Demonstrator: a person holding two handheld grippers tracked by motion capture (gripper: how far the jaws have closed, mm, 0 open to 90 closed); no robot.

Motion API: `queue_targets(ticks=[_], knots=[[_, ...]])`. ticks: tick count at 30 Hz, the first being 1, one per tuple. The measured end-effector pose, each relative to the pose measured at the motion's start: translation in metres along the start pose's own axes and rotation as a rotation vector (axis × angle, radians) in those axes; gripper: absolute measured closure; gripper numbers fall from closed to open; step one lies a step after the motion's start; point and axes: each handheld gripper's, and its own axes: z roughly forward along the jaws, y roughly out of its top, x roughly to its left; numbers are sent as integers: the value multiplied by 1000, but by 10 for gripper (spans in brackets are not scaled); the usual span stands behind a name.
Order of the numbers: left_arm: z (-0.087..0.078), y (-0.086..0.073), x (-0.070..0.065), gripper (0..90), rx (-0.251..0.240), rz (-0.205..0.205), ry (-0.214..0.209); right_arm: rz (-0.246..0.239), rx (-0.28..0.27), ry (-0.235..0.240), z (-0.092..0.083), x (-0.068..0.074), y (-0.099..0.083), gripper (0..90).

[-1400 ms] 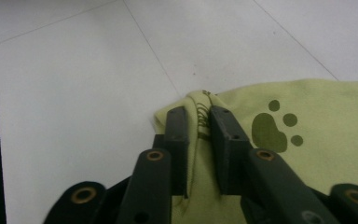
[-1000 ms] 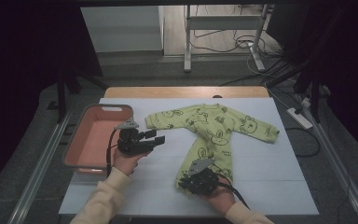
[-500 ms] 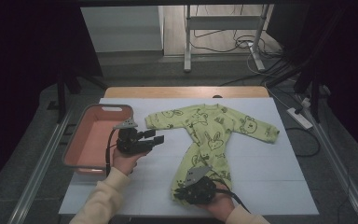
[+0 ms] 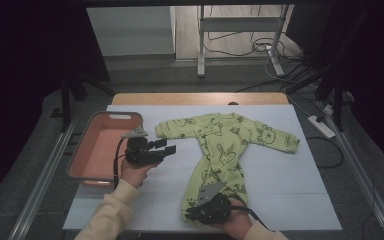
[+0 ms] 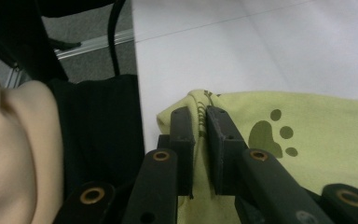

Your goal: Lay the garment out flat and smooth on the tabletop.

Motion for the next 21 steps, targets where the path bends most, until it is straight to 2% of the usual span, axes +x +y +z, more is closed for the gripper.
queue_targets(ticks=[5,7,10,13,17,21], knots=[[-1,0,0,415,-3,-1,1,-16,18,7,4,2,-1,784],[-2,0,0,415,-6,-1,2,-7,-9,3,2,1,0,679],[-2,0,0,415,-7,-1,3,14,-52,-52,-4,-3,0,569],[-3,0,0,415,-9,-1,4,61,-94,-124,-8,-11,1,518],[-2,0,0,415,-7,-1,4,112,-99,-233,-10,-29,3,480],[0,0,-1,414,-1,2,3,122,-74,-291,-6,-46,5,457]])
